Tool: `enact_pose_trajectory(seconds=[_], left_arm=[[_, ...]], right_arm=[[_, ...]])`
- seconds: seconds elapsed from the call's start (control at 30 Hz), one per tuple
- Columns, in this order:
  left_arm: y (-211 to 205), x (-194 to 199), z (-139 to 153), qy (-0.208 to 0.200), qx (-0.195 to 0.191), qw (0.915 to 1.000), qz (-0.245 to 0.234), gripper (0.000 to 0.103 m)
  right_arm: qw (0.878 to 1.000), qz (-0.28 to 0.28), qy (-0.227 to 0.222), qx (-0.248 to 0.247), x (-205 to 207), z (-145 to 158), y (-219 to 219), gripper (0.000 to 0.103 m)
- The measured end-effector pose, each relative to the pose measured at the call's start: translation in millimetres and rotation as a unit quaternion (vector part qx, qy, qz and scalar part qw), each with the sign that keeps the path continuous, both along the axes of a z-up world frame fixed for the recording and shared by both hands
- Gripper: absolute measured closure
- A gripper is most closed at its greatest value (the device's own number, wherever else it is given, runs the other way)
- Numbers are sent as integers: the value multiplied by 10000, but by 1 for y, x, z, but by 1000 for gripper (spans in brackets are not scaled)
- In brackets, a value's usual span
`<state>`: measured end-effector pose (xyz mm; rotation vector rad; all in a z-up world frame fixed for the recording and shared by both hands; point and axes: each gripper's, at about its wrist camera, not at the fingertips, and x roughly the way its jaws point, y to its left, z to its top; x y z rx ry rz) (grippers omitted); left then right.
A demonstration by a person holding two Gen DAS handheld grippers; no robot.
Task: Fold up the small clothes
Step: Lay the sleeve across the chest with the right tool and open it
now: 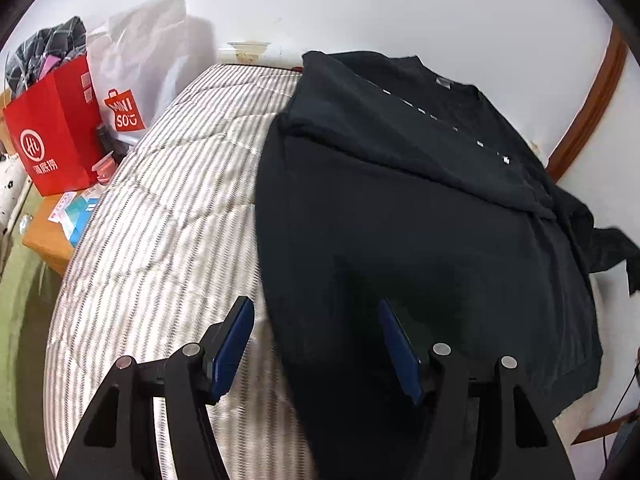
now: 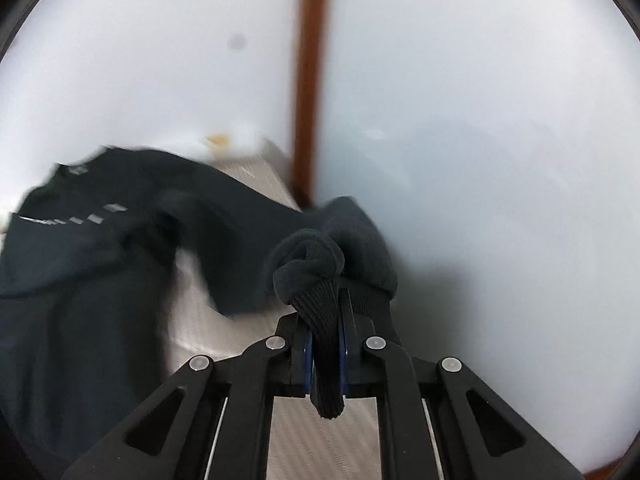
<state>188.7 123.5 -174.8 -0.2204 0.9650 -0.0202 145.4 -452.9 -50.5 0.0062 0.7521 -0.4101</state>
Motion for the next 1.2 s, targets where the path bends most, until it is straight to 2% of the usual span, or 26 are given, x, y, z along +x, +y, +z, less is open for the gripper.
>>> enact_pose_trajectory(seconds=[0.2,0.37,0.5,0.63,0.93,0.97,1.03,1.07,1.1,1.2], left_arm=[[28,4,7,-14,179,9998,21,41],[51,4,6,-78,51,9999,87,41],[66,6,5,-132,-69,9998,125,41],[73,8,0,-131,-116,9998,125,41],[65,20,-11,6,-150,9999,8,41],[62,20,-11,17,-173,9998,-9,41],[57,20,-9,22,-215,9997,-65,41],[55,20,-7,19,-221,9997,-84,41],[53,20,-5,6,-234,9997,-100,41],[40,25,3,-31,-204,9996,-202,41]], right_arm=[[9934,1084,-386,-7,58,55,118,94],[9784,2003,-475,201,109,70,223,94],[9635,2642,-391,210,146,59,299,94],[9547,2940,-64,448,173,37,341,94],[9530,2969,309,526,206,-17,379,90],[9514,3008,407,511,209,-24,383,87],[9474,3098,612,521,213,-37,388,71],[9471,3079,746,511,213,-44,387,52],[9488,3013,826,463,213,-50,387,37],[9500,2979,838,416,202,-59,370,29]])
